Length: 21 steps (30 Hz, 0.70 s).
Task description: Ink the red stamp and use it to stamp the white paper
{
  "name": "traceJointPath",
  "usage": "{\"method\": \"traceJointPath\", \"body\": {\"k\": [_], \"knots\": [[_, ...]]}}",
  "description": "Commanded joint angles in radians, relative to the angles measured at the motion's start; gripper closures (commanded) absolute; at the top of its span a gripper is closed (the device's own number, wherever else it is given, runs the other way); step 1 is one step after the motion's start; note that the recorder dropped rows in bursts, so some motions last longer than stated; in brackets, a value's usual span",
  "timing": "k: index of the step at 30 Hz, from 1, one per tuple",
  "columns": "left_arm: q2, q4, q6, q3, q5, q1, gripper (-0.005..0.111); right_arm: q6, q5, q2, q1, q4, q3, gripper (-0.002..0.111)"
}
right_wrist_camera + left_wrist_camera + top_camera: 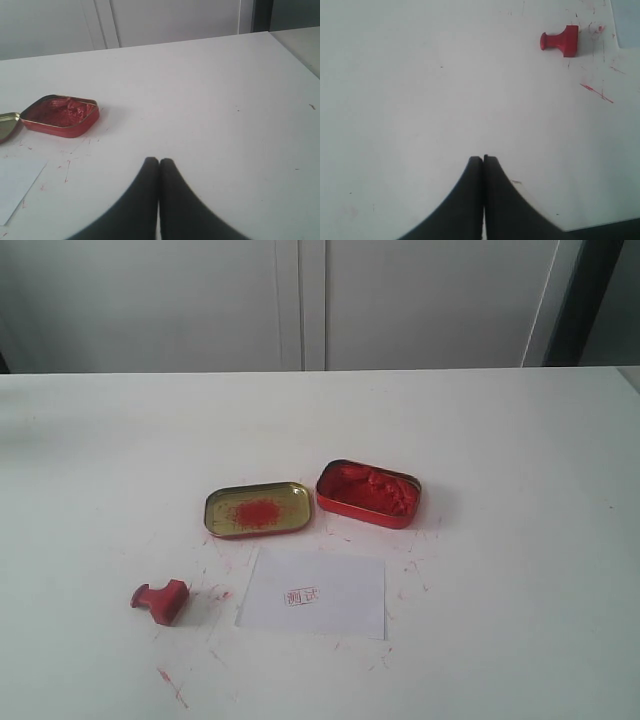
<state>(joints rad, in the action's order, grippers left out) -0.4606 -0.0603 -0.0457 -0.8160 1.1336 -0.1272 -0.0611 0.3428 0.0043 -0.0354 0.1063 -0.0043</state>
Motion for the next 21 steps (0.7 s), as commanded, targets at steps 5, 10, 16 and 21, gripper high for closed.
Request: {"method": "traceJointPath", "body": {"k": [5,10,16,21], "knots": [[0.108,-0.001,-0.007,0.058,-0.002,0.005,0.107,-0.003,-0.009,-0.004,-0.003,-0.002,0.004,0.108],[0.188,0.010,-0.007,0.196,-0.163,0.027,0.107,-0.003,-0.009,-0.004,-0.003,-0.002,0.004,0.108],[0.275,0.050,-0.007,0.380,-0.467,0.094,0.107,-0.003,-0.009,-0.004,-0.003,-0.002,0.004,0.108],[0.340,0.075,-0.007,0.504,-0.656,0.099,0.107,-0.003,-0.009,-0.004,-0.003,-0.002,0.004,0.108]]}}
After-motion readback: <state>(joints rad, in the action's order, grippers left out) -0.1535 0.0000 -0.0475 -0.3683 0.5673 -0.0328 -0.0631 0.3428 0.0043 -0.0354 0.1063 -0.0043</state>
